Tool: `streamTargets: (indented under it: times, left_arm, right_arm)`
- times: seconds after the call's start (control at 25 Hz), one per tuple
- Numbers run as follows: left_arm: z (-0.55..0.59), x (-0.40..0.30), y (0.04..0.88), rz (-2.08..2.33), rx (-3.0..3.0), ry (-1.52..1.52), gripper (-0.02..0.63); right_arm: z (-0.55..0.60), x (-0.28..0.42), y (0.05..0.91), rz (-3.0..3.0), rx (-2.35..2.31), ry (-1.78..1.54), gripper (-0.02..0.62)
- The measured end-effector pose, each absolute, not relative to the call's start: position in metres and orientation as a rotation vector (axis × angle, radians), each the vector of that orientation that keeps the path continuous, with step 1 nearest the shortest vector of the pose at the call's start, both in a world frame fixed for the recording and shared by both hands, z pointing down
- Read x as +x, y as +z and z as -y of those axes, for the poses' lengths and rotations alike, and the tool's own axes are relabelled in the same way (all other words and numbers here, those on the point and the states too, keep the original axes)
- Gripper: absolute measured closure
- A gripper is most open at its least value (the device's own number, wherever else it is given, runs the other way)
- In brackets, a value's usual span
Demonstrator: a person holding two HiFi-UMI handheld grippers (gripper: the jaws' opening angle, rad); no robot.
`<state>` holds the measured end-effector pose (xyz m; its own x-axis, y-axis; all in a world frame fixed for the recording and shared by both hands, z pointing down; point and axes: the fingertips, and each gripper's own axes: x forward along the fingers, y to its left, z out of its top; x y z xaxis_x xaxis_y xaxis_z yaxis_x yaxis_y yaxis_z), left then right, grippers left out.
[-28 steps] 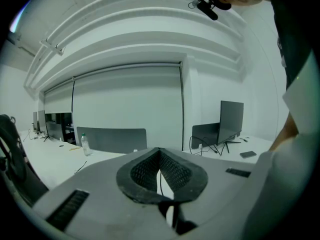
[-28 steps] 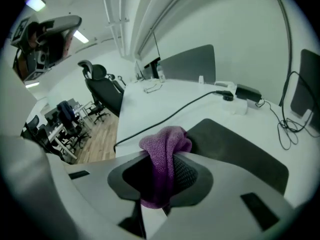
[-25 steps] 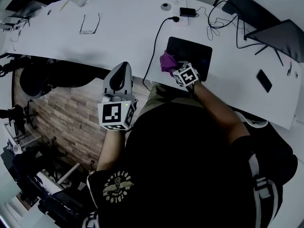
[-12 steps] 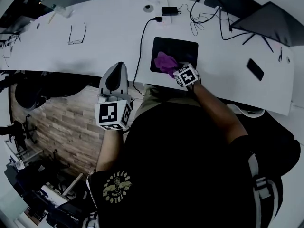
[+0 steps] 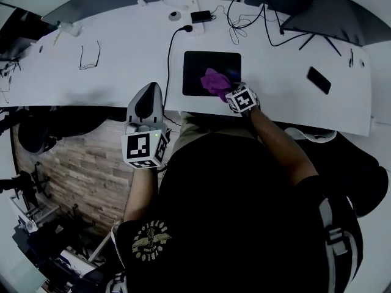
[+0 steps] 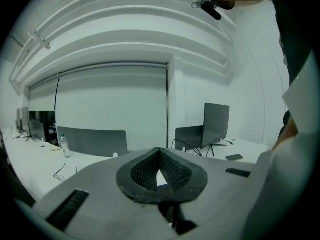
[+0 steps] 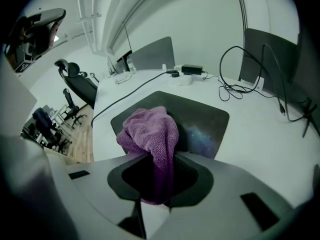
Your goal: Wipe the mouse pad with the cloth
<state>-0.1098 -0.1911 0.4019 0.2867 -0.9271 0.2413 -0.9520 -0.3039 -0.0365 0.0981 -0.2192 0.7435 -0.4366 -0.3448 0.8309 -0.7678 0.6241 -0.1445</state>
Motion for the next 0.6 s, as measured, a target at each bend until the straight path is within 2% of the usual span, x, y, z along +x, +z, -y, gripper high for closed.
streamTargets:
  times: [0.6]
  left_arm:
    - [0.23, -0.074, 0.389, 1.63, 2.551, 0.356, 0.604]
  right_arm:
    - [0.199, 0.166, 0.743, 1.922, 1.049, 0.832, 0.503]
